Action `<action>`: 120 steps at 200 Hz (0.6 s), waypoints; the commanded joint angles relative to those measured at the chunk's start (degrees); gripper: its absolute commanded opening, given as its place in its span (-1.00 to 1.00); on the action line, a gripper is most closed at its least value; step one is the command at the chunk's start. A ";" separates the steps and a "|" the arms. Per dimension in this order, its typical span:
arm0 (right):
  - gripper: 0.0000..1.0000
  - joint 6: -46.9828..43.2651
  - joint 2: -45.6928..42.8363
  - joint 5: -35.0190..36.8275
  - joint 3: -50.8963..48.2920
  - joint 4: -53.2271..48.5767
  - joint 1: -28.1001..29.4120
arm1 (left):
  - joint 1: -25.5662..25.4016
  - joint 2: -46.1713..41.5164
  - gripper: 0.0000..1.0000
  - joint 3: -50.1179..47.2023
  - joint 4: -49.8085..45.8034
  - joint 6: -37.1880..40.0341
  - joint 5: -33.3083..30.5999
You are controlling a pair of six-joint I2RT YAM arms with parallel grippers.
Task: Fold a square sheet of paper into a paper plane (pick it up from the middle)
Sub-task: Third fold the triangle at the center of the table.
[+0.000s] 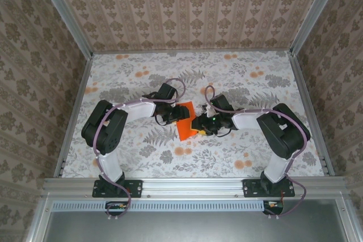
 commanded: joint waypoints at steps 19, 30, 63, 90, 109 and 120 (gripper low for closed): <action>-0.12 1.17 0.63 -2.20 -0.06 3.21 -0.37 | -0.16 2.14 0.18 -0.68 -3.82 -0.13 -2.27; -0.09 1.16 0.19 -2.29 -0.52 3.60 -0.36 | -0.16 2.12 0.18 -0.66 -3.68 -0.21 -2.21; -0.01 1.01 -0.24 -1.74 -1.13 4.39 -0.67 | -0.16 2.21 0.18 -0.74 -3.63 -0.17 -2.17; 0.00 1.38 0.52 -1.96 -0.74 5.29 -0.67 | -0.16 2.13 0.18 -0.79 -3.61 -0.21 -2.18; 0.00 1.34 0.57 -1.90 -0.94 5.69 -0.82 | -0.16 2.13 0.18 -0.79 -3.63 -0.16 -2.18; 0.01 1.34 0.48 -1.40 -1.10 5.91 -0.82 | -0.16 2.12 0.18 -0.87 -3.56 -0.21 -2.05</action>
